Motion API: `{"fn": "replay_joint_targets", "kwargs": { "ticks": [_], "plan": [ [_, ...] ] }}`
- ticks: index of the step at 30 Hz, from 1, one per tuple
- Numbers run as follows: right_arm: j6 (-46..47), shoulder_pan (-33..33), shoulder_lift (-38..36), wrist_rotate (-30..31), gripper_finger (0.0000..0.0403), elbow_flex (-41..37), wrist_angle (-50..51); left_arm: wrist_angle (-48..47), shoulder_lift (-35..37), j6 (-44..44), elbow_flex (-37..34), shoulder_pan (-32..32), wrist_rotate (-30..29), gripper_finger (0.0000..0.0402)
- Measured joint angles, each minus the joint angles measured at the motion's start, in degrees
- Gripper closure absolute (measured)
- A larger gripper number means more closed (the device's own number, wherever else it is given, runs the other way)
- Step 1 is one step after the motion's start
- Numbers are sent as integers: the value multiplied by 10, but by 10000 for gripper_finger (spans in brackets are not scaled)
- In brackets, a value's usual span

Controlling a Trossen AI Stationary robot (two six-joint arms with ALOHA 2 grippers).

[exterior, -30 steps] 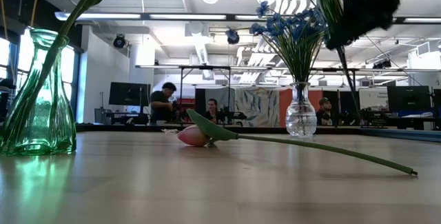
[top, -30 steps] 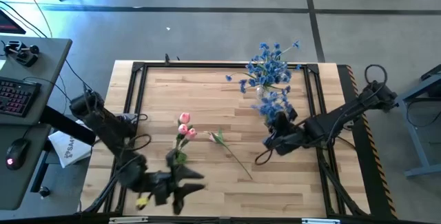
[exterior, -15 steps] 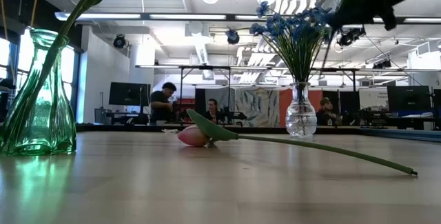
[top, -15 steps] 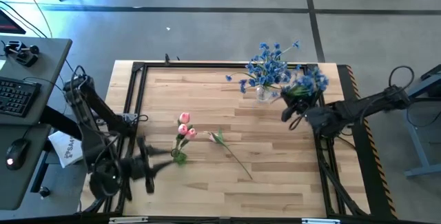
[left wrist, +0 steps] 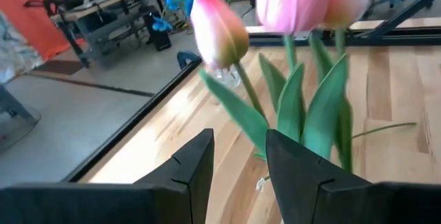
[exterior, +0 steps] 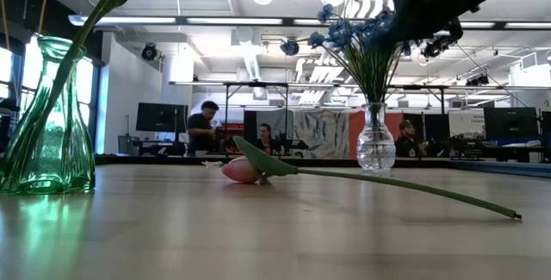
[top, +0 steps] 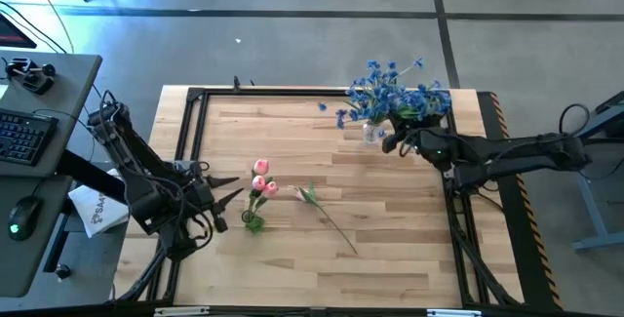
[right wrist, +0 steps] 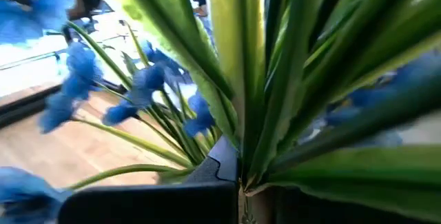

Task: Sort flowers into vase by color
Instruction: Put the blue flower into the transparent vase

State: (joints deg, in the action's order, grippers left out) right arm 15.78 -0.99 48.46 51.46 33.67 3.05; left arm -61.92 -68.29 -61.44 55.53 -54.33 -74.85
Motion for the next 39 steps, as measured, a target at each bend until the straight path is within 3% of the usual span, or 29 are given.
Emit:
{"fn": "replay_joint_targets", "kwargs": {
  "ticks": [20, 28, 39],
  "plan": [
    [24, -24, 21, -63, 402, 0, 12, 23, 0, -20, -24, 3, 9, 280],
    [47, -42, 21, -119, 402, 0, 36, 24, 0, -24, -24, 3, 9, 280],
    [20, -55, 36, -151, 402, 1, 47, 30, 0, -24, -24, 3, 9, 280]
  ]
}}
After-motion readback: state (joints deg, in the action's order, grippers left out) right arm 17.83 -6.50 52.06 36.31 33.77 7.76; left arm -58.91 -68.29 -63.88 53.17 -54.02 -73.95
